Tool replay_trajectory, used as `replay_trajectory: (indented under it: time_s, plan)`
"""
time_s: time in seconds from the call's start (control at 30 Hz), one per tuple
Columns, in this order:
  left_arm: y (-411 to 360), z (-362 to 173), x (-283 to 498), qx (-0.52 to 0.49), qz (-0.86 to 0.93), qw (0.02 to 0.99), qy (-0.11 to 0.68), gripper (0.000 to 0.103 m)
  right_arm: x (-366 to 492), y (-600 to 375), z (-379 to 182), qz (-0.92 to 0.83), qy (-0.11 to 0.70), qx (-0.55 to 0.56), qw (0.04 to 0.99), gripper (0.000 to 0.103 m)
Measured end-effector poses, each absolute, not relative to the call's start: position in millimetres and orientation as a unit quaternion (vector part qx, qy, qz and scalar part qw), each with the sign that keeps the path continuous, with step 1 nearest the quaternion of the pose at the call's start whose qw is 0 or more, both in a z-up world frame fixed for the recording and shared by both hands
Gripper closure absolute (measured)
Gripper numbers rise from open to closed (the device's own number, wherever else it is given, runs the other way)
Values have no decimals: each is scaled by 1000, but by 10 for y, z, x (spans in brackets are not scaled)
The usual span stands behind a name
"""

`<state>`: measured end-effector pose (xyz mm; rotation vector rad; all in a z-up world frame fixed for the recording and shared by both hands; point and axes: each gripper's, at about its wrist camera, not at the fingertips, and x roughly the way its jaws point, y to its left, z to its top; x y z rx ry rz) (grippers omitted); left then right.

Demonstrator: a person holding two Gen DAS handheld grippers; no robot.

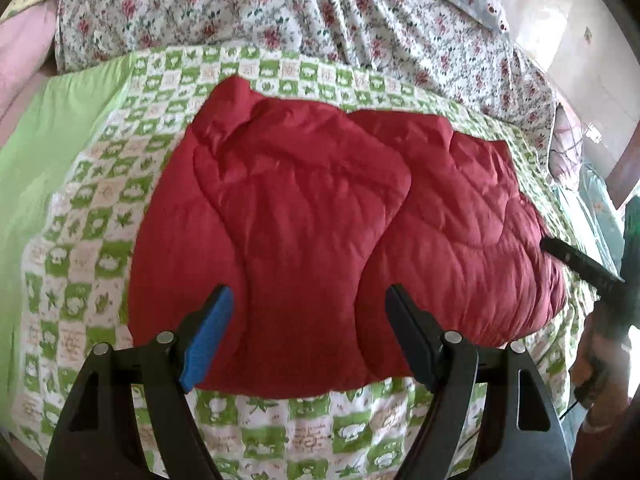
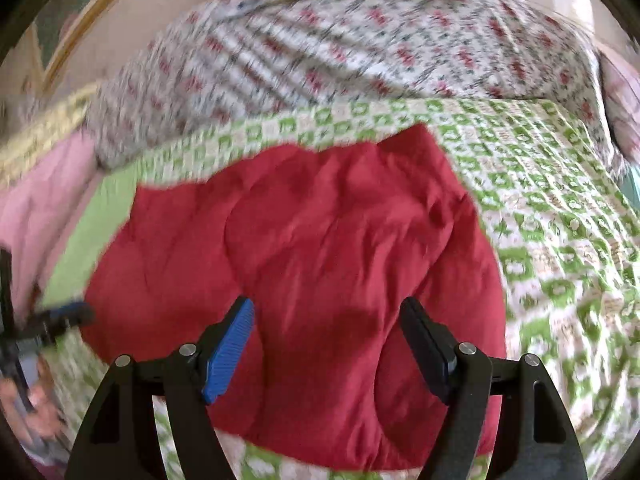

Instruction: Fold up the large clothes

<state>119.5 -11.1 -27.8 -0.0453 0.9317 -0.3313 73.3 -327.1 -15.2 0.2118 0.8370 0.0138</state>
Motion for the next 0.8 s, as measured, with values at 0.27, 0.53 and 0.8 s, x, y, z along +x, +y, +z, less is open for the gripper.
replay_trajectory:
  time_s: [0.27, 0.53, 0.8]
  plan:
    - [-117, -524, 1240, -15, -160, 862, 481, 24, 569, -3413, -554, -22, 447, 114, 887, 25]
    - [-205, -657, 1269, 4, -152, 863, 481, 21, 528, -3407, -586, -29, 445, 120, 887, 24]
    - [-220, -664, 1282, 11, -145, 864, 483, 21, 412, -3081, -183, -31, 397, 68, 915, 23]
